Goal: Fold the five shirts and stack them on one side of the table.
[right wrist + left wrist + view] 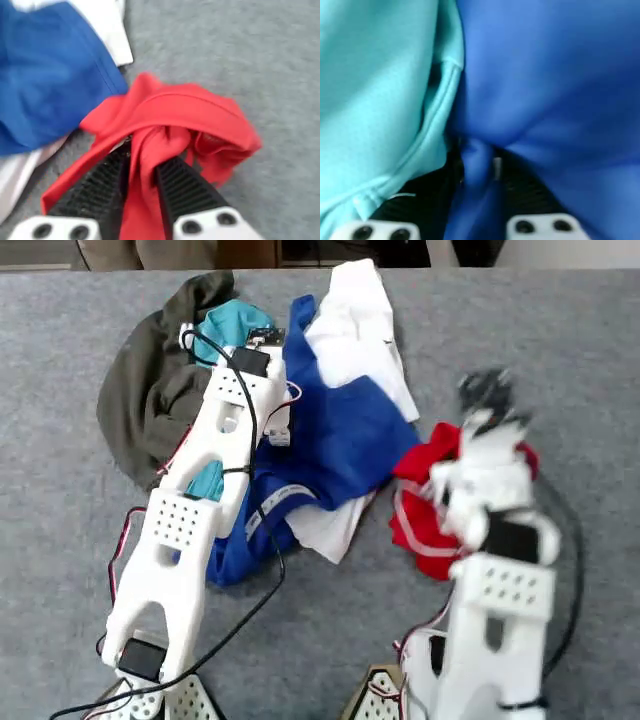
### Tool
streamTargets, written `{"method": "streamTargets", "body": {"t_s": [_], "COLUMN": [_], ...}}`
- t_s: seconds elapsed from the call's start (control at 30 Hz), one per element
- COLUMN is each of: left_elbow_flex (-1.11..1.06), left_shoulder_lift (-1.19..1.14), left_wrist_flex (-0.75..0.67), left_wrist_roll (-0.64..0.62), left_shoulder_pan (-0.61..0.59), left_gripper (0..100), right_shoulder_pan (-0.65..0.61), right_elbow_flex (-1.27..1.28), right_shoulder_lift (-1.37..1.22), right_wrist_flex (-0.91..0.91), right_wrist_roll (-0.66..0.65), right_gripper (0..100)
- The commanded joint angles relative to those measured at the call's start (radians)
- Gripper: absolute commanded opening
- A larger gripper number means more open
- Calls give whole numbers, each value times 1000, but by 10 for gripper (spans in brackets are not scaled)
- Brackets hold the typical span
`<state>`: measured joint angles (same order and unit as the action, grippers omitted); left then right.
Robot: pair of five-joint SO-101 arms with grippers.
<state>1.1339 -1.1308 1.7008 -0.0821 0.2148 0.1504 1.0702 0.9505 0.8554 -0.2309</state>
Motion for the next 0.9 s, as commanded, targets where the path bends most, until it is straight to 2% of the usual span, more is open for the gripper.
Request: {"method": "streamTargets", "body": {"t_s": [0.0, 0.13, 0.5, 0.73, 0.87], "left_elbow_flex": [129, 219, 279, 275, 238], "left_shoulder_lift": [-64, 53, 648, 700, 656], "left_wrist_flex": [63, 61, 57, 17, 6], "left_wrist_roll": [3, -3, -3, -8, -31], "left_shoulder_pan": [-87, -147, -410, -628, -631], "left_gripper": [16, 19, 19, 19, 19], "right_shoulder_pan": [-16, -16, -16, -19, -22], "right_elbow_flex": [262, 415, 503, 512, 527], "right_shoulder_lift": [119, 189, 216, 214, 216], "right_wrist_flex": [-233, -376, -387, -387, -408], "right_wrist_roll": [-11, -6, -6, -6, -6], "right_gripper": [2, 2, 2, 2, 2]}}
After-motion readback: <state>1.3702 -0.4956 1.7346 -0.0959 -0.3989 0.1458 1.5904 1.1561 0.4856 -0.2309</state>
